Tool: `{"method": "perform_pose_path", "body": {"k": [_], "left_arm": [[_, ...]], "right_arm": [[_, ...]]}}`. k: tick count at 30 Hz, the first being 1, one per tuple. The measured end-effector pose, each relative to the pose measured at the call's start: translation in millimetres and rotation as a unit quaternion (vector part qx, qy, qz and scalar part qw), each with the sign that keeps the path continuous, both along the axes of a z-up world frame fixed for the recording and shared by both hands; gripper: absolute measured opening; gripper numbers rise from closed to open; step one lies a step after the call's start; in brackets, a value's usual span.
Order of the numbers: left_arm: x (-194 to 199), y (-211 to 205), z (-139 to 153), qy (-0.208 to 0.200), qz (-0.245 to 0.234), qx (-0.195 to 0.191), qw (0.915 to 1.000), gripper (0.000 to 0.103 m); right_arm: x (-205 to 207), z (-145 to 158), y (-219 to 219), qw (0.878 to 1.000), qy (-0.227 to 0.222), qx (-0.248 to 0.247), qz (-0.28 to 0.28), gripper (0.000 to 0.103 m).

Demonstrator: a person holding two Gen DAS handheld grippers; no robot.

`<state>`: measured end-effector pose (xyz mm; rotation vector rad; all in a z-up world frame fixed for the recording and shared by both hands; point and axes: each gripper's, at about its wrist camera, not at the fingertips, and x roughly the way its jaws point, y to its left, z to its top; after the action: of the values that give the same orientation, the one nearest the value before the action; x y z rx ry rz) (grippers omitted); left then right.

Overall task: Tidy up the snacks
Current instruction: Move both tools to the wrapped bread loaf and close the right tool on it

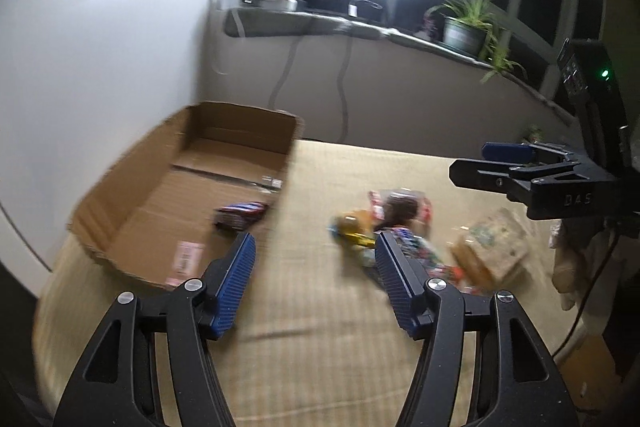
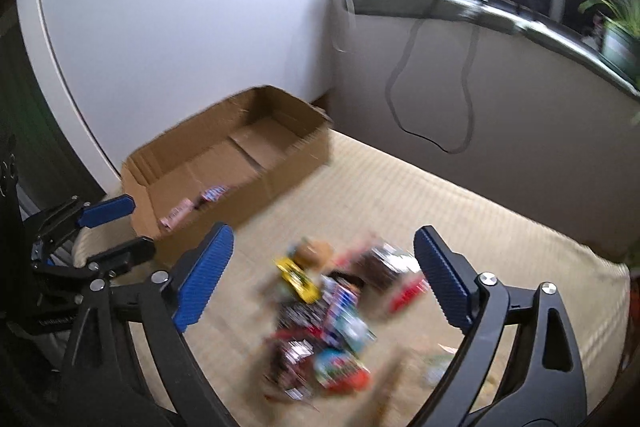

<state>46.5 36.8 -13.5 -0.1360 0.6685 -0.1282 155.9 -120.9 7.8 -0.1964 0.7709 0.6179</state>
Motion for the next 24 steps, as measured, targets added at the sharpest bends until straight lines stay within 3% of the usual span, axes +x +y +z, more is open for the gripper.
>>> {"method": "perform_pose_path", "body": {"k": [11, 24], "left_arm": [[9, -79, -13, 0.035, -0.097, -0.027, 0.9943, 0.062], [34, -137, -36, 0.092, -0.153, -0.059, 0.9822, 0.062]], "right_arm": [[4, -28, -105, 0.996, 0.048, -0.011, -0.078, 0.099], [16, -67, -162, 0.989, 0.118, 0.017, -0.091, 0.099]]}}
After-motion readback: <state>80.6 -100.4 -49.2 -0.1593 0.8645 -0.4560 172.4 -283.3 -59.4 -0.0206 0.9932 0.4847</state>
